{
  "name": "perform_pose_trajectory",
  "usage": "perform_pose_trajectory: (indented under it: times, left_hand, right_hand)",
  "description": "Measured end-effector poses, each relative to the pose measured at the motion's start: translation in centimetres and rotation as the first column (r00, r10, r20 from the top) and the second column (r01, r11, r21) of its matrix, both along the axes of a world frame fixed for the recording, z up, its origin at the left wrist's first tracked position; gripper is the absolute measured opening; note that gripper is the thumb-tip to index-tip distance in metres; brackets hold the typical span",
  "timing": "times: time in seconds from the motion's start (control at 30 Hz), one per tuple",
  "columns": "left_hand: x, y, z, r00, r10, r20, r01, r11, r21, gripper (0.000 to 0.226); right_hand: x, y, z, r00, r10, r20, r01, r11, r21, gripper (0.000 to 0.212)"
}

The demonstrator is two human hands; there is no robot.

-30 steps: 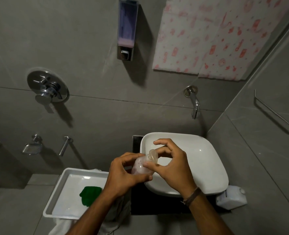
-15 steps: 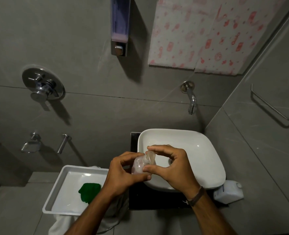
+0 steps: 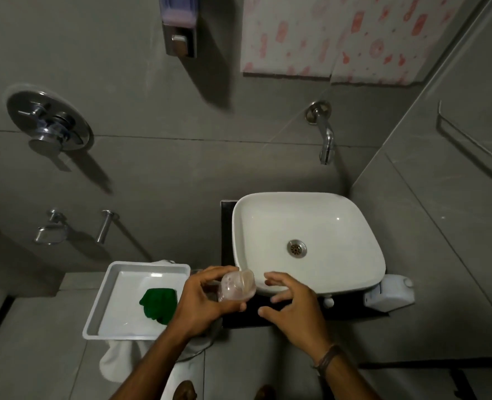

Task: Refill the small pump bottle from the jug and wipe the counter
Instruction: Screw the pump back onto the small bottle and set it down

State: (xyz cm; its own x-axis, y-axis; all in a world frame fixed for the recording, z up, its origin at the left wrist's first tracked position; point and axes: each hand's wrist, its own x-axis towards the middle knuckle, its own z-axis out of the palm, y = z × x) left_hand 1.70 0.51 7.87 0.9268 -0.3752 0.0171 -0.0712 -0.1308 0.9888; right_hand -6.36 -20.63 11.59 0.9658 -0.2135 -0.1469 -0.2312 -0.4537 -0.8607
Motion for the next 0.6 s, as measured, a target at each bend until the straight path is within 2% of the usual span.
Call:
perform_pose_trajectory:
  times: [0.17, 0.33, 0.6]
  left_hand:
    - [-1.6, -0.4, -5.6, 0.987, -0.002, -0.162, 0.01, 0.999, 0.047, 0.068]
    - [-1.6, -1.4, -11.2, 0.966, 0.043, -0.257, -0.019, 0.995, 0.095, 0.071]
    - [-0.3, -2.9, -15.2, 0.941, 0.101, -0.322, -0.066, 0.991, 0.116, 0.074]
  right_hand:
    - [-1.0, 2.6, -6.6, 0.993, -0.074, -0.093, 0.087, 0.985, 0.149, 0.07]
    - [-0.1, 3.3, -11.4, 0.974, -0.148, -0.173, 0.187, 0.953, 0.239, 0.063]
    - [1.6, 3.4, -15.2, 0.938, -0.237, -0.252, 0.296, 0.926, 0.234, 0.053]
